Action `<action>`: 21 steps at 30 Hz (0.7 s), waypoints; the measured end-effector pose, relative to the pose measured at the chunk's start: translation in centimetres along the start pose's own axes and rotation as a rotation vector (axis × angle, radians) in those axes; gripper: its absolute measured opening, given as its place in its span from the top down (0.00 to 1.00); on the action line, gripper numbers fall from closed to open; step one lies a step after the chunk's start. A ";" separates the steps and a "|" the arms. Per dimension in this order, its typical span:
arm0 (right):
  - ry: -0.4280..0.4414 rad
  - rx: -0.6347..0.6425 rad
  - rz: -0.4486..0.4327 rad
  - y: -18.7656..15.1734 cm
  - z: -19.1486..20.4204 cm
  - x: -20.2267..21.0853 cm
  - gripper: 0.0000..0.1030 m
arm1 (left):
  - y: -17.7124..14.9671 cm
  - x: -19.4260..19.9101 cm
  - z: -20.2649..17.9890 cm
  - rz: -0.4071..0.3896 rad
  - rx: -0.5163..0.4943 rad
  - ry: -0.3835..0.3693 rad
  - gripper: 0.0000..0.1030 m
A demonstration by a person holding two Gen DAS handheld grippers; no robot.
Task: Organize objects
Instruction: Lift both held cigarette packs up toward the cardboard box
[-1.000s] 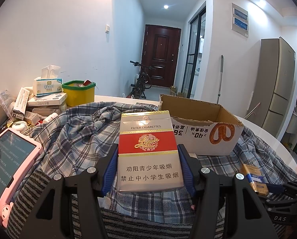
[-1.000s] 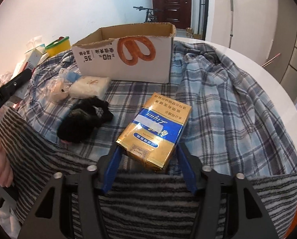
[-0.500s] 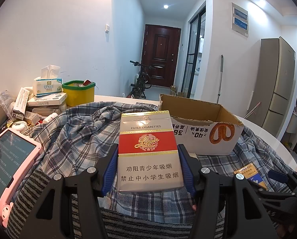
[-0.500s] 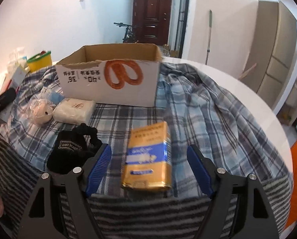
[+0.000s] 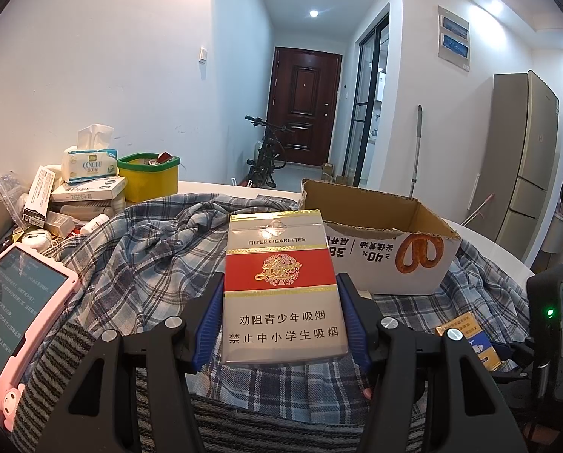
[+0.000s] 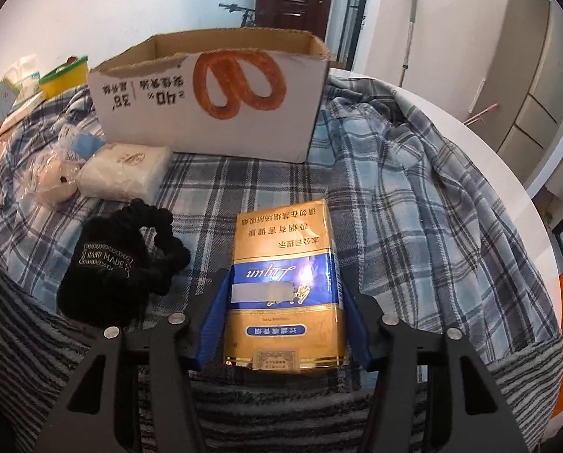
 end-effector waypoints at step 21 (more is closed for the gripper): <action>0.036 -0.071 -0.377 1.8 -1.2 6.9 0.51 | 0.5 1.5 -1.2 -0.051 -0.023 -0.046 0.42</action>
Point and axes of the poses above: each gripper's, at about its wrist camera, not at the fingertips, and x roughly against the way its jaws point, z to its left, y to its top, the point moved 9 cm from there along -x, roughly the way its jaws point, and after that the axes turned 14 degrees about x, right-handed, at the moved point
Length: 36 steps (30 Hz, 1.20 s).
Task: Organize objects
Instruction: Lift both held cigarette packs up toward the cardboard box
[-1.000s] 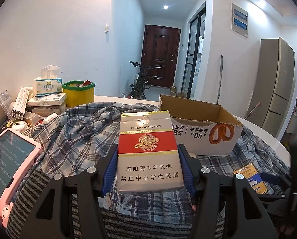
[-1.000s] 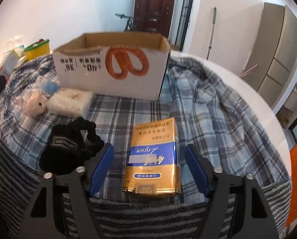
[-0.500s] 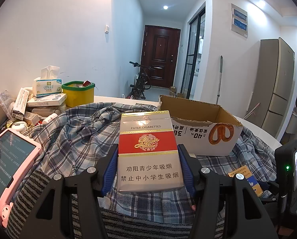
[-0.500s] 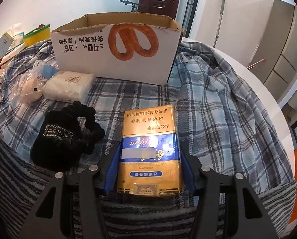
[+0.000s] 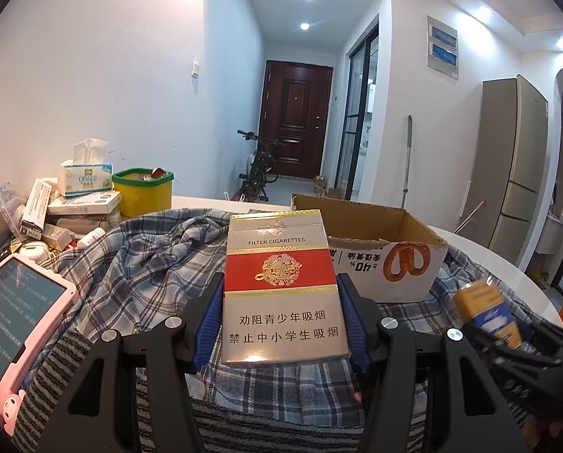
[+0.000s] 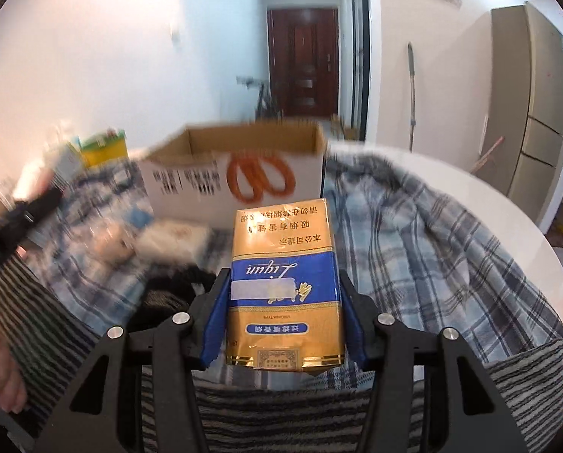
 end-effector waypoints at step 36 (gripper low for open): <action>-0.009 -0.007 -0.357 5.5 -0.7 6.4 0.50 | 2.3 4.8 -5.7 -0.088 -0.164 -0.179 0.42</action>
Point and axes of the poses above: each gripper's, at about its wrist camera, not at the fingertips, and x roughly against the way its jaws point, z to its left, y to its top, the point moved 9 cm from there along -x, roughly the way its jaws point, and after that the axes turned 14 degrees about x, right-handed, at the moved point
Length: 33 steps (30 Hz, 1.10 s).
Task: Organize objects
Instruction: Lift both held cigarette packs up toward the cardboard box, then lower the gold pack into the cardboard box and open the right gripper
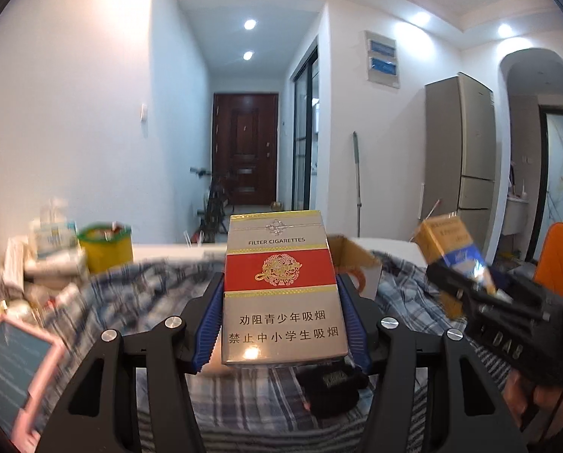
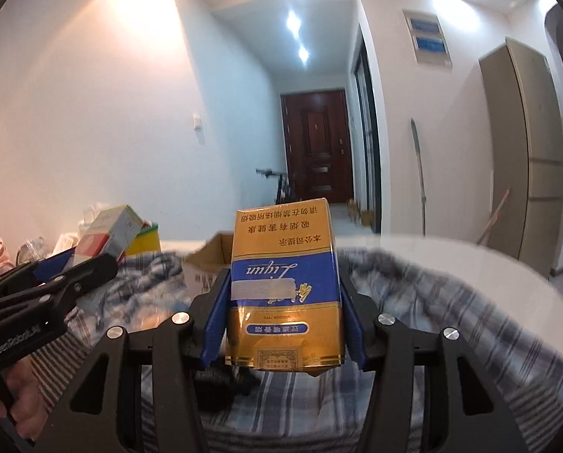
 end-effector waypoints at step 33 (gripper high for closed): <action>-0.120 0.011 -0.219 10.5 -4.5 -10.1 0.50 | 11.2 -9.6 2.4 -0.280 0.075 -0.001 0.42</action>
Point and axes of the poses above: each gripper's, at about its wrist camera, not at the fingertips, and x roughly against the way its jaws point, z to its left, y to its top, the point moved 9 cm from there along -x, roughly the way its jaws point, and after that the axes turned 14 degrees about x, right-handed, at the moved point
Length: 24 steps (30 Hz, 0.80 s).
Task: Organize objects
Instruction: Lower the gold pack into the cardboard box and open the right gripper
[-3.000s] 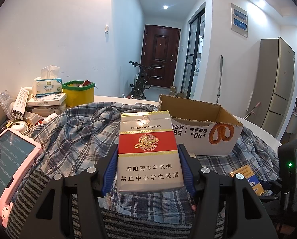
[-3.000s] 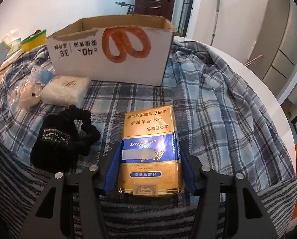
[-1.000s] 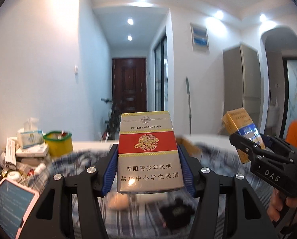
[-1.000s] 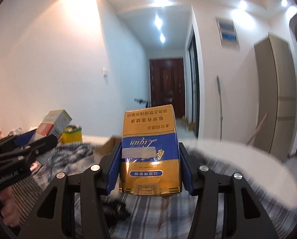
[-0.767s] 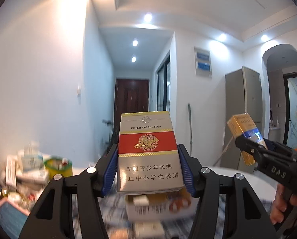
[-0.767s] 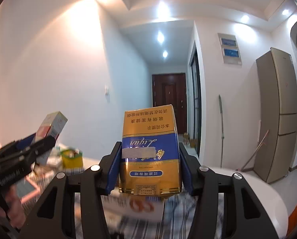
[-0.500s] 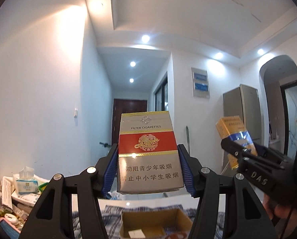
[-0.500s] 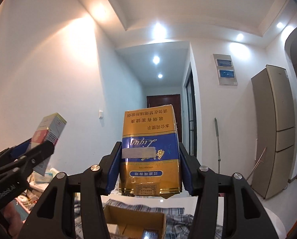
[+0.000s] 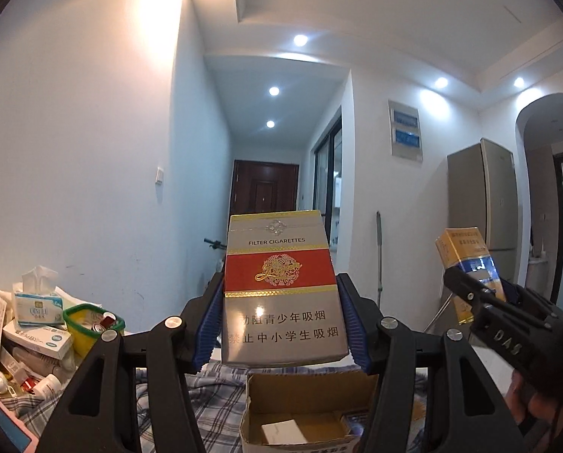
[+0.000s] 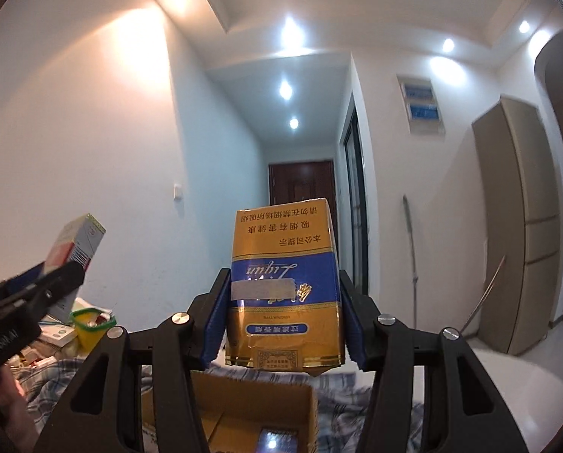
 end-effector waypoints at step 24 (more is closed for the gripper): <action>0.024 -0.018 0.339 -7.8 -1.9 -5.5 0.50 | -10.0 -7.6 3.2 0.391 0.125 0.099 0.42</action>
Point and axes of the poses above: each gripper's, at about its wrist camera, not at the fingertips, and x roughly against the way its jaws point, z to its left, y to its top, the point moved 9 cm from there along -x, roughly the way its jaws point, and after that the axes turned 14 degrees about x, right-handed, at the moved point
